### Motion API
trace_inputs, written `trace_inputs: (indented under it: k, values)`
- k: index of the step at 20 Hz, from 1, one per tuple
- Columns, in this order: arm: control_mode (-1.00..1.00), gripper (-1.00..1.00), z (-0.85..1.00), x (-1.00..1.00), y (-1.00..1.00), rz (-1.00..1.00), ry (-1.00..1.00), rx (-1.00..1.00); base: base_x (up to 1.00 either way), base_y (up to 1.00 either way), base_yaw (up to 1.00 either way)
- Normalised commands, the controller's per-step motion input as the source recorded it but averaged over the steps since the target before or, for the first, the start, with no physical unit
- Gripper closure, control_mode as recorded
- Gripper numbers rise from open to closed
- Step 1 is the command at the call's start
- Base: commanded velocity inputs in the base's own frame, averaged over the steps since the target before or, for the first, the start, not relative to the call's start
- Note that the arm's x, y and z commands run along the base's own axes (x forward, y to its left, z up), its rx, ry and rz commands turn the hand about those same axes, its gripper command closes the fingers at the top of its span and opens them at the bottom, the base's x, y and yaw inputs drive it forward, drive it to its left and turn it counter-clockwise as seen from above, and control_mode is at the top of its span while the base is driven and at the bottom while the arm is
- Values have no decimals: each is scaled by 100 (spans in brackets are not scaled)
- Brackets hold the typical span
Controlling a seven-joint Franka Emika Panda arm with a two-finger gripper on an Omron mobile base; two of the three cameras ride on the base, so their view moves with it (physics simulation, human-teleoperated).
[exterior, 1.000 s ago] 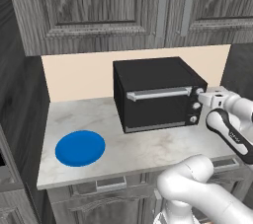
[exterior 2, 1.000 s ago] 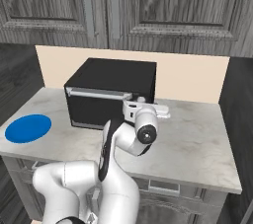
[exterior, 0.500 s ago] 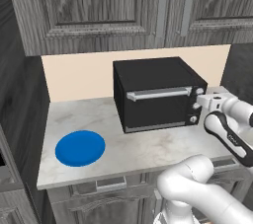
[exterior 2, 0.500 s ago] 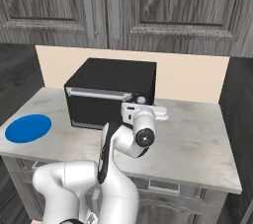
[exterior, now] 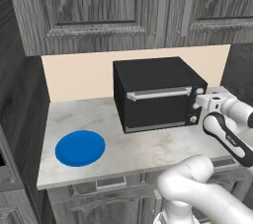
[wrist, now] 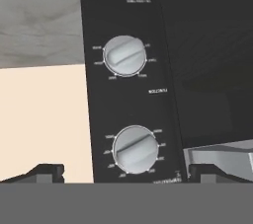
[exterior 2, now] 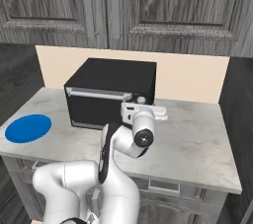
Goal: Pull the toaster oven rack outwards. Pick up the baguette from the plate and place it on the toaster oven rack. Close the toaster oven door fully and set the temperature to the lowest setting.
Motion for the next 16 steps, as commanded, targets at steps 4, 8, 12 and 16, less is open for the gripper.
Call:
trace_inputs:
  k: [4, 8, 12, 16]
  values:
    - [-100, -100, 0, 9, 0, -1, 0, 0, 0, 0, 0]
    - [-100, -100, 0, 8, 6, -1, 0, 0, 0, 0, 0]
    - [-100, -100, 0, 7, 3, -1, 0, 0, 0, 0, 0]
    - [-100, -100, 0, 16, 0, 0, 0, 0, 0, 0, 0]
